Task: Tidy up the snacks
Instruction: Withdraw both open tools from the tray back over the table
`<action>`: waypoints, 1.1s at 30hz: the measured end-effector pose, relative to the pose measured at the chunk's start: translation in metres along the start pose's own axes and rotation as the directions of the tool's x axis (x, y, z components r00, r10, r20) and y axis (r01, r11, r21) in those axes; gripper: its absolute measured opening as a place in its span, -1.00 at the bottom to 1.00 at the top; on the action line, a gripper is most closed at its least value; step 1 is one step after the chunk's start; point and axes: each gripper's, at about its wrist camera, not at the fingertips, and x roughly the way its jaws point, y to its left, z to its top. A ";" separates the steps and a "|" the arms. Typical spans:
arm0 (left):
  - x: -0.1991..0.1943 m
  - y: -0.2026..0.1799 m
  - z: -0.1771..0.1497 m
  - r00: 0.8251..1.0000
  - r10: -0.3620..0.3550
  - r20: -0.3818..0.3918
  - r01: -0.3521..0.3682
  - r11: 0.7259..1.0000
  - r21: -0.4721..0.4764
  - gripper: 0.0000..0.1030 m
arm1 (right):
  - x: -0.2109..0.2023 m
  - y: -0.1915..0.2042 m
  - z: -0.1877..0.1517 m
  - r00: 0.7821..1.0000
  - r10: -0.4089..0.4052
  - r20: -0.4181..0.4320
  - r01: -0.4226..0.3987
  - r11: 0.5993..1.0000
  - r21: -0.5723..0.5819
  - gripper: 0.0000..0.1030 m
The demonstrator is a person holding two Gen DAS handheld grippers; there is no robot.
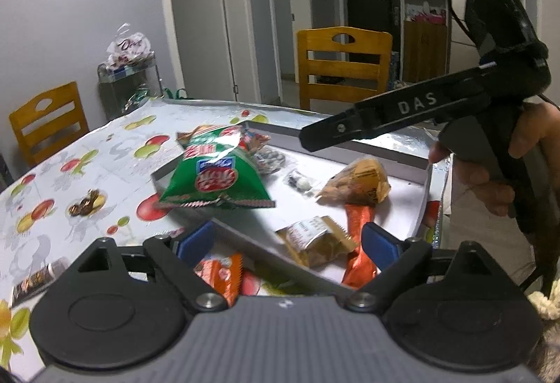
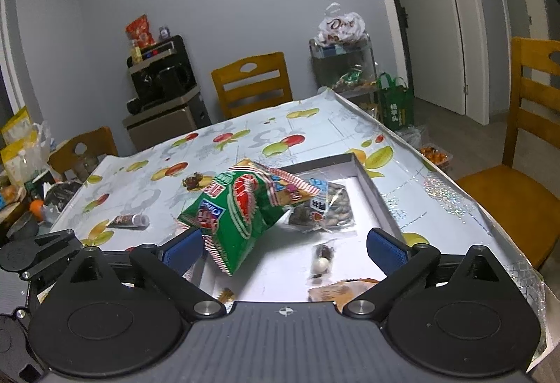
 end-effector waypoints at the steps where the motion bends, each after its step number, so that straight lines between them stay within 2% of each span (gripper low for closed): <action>1: -0.002 0.003 -0.002 1.000 0.003 -0.002 -0.003 1.000 -0.011 0.81 | 0.000 0.003 0.000 1.000 0.001 -0.001 -0.001 1.000 -0.006 0.97; 12: -0.019 0.031 -0.019 1.000 0.019 -0.007 -0.019 0.994 -0.103 0.82 | 0.002 0.033 0.000 1.000 -0.006 -0.022 0.005 0.998 -0.060 0.98; 21: -0.037 0.043 -0.023 0.999 0.049 -0.009 -0.050 0.994 -0.093 0.83 | 0.003 0.057 0.000 1.000 0.008 -0.022 -0.010 0.995 -0.098 0.99; 25: -0.053 0.053 -0.019 0.994 0.112 0.004 -0.112 0.993 -0.046 0.83 | 0.002 0.068 0.000 0.999 0.026 -0.022 -0.029 0.992 -0.123 0.99; 28: -0.068 0.072 -0.011 0.983 0.181 0.029 -0.180 0.983 -0.034 0.83 | 0.001 0.077 0.000 0.999 0.043 -0.022 -0.046 0.988 -0.146 0.99; 33: -0.081 0.123 0.003 0.956 0.292 0.027 -0.287 0.949 -0.128 0.85 | 0.006 0.095 -0.006 0.996 0.072 -0.044 -0.079 0.980 -0.184 0.99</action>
